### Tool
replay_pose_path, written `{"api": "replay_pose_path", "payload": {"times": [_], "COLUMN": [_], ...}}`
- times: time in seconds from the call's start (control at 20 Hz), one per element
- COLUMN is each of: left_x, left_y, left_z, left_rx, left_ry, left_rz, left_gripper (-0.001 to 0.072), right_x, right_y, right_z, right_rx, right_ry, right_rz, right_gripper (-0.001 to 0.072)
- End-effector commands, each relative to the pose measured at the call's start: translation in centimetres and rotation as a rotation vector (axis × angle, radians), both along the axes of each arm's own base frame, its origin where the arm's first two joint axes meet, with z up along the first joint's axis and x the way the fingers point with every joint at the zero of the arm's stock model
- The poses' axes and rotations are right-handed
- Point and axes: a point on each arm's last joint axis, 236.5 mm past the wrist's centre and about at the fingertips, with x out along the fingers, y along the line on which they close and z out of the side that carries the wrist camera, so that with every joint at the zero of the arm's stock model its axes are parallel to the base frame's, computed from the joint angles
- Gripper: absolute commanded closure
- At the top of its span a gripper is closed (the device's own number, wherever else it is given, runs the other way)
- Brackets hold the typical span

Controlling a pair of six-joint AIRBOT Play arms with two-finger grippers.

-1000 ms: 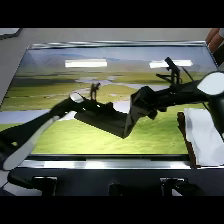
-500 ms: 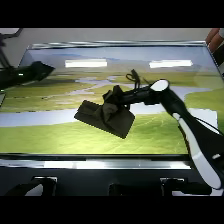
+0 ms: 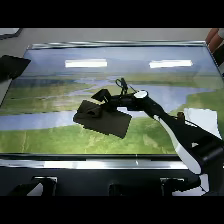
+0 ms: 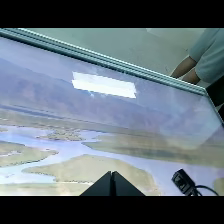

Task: Fold the shirts.

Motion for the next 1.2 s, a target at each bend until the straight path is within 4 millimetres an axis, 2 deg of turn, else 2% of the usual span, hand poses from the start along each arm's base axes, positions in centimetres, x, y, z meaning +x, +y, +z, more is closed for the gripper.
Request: {"api": "replay_pose_path", "payload": {"times": [0.0,0.1,0.15,0.25,0.3,0.35,0.4,0.5,0.6,0.7,0.75,0.8,0.85,0.9,1.0,1.1,1.15], "left_x": [-0.2,-0.2,-0.1,-0.1,-0.1,-0.1,-0.1,-0.1,-0.1,-0.1,-0.1,-0.1,-0.1,-0.1,-0.1,-0.1,-0.1], "left_y": [0.3,0.6,0.8,1.1,1.1,1.1,1.1,1.1,1.0,1.0,1.0,1.0,1.0,1.0,1.0,1.0,1.0], "left_z": [-0.8,-1.4,-1.6,-1.8,-1.8,-1.8,-1.8,-1.8,-1.8,-1.8,-1.8,-1.7,-1.7,-1.8,-1.8,-1.8,-1.8], "left_rx": [0.013,0.032,0.047,0.063,0.063,0.063,0.063,0.063,0.062,0.061,0.06,0.06,0.06,0.06,0.063,0.063,0.065], "left_ry": [0.018,0.029,0.031,0.033,0.033,0.033,0.034,0.034,0.033,0.033,0.033,0.033,0.033,0.033,0.031,0.031,0.031], "left_rz": [0.004,0.011,0.017,0.023,0.024,0.024,0.023,0.023,0.022,0.022,0.022,0.022,0.022,0.022,0.021,0.021,0.021], "left_gripper": [0.0681,0.0681,0.0681,0.0681,0.0681,0.0681,0.0681,0.0681,0.068,0.0681,0.0681,0.068,0.068,0.0681,0.068,0.068,0.068], "right_x": [2.0,1.5,0.2,-4.4,-7.0,-9.0,-10.3,-11.1,-10.8,-9.6,-8.9,-8.1,-7.5,-6.8,-5.9,-4.4,-3.6], "right_y": [-5.2,-10.7,-14.1,-21.2,-23.2,-23.4,-22.0,-18.7,-16.4,-14.6,-13.8,-13.2,-12.8,-12.6,-12.1,-12.2,-12.9], "right_z": [2.1,1.5,-0.1,-4.9,-7.1,-8.8,-10.4,-12.6,-14.0,-14.7,-14.7,-14.6,-14.2,-13.7,-11.5,-6.9,-4.1], "right_rx": [-0.116,-0.282,-0.41,-0.681,-0.757,-0.756,-0.697,-0.58,-0.539,-0.524,-0.503,-0.475,-0.447,-0.428,-0.417,-0.406,-0.402], "right_ry": [-0.118,-0.099,-0.054,0.149,0.243,0.31,0.358,0.374,0.343,0.305,0.295,0.292,0.292,0.275,0.182,0.053,-0.001], "right_rz": [-0.043,-0.042,-0.005,0.09,0.143,0.172,0.169,0.122,0.081,0.041,0.009,-0.029,-0.059,-0.081,-0.045,-0.01,-0.002], "right_gripper": [0.0012,0.0012,0.0013,0.0043,0.0043,0.0042,0.0042,0.0042,0.0043,0.0047,0.0071,0.0179,0.0371,0.0668,0.0672,0.0672,0.0672]}}
